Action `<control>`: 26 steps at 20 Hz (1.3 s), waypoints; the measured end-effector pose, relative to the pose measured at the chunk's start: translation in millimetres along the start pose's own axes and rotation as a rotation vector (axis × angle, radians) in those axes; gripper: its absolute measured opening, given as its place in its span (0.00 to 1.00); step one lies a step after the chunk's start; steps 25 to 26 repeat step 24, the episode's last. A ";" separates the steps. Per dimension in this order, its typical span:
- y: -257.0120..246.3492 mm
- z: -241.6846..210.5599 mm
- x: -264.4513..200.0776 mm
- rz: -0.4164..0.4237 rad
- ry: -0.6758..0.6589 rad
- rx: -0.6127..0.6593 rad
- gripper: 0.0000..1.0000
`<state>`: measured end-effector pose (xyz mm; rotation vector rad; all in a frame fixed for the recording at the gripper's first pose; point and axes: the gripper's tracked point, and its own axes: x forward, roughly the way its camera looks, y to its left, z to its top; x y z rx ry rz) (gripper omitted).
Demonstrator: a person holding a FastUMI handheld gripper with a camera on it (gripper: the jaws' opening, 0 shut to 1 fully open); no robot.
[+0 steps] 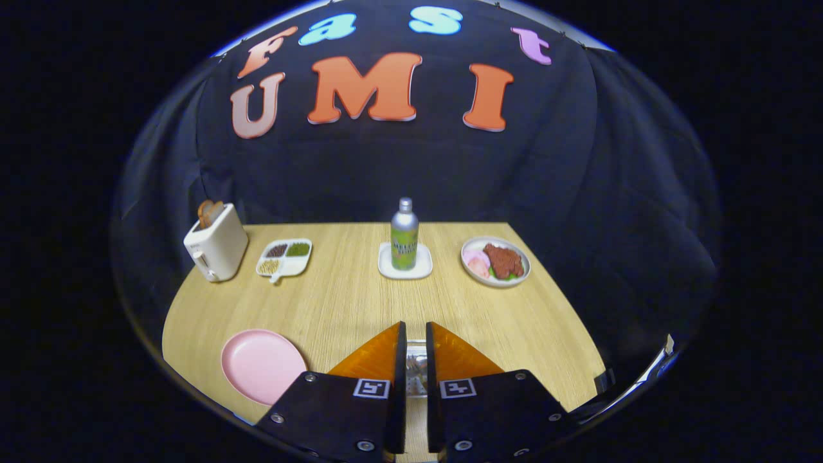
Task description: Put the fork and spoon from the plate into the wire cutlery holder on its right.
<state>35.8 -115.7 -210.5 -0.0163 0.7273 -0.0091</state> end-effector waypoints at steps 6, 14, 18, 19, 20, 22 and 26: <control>3.4 98.2 -41.3 0.020 -0.268 0.022 0.29; 11.0 159.0 -71.2 0.060 -0.419 0.007 0.69; 16.3 170.1 -79.4 0.086 -0.447 0.012 0.80; 15.7 171.6 -79.3 0.088 -0.452 0.010 0.81; 15.8 172.5 -80.3 0.090 -0.456 0.007 0.82; 17.1 174.9 -81.0 0.095 -0.461 0.003 0.82; 19.5 174.8 -82.8 0.104 -0.466 0.008 0.84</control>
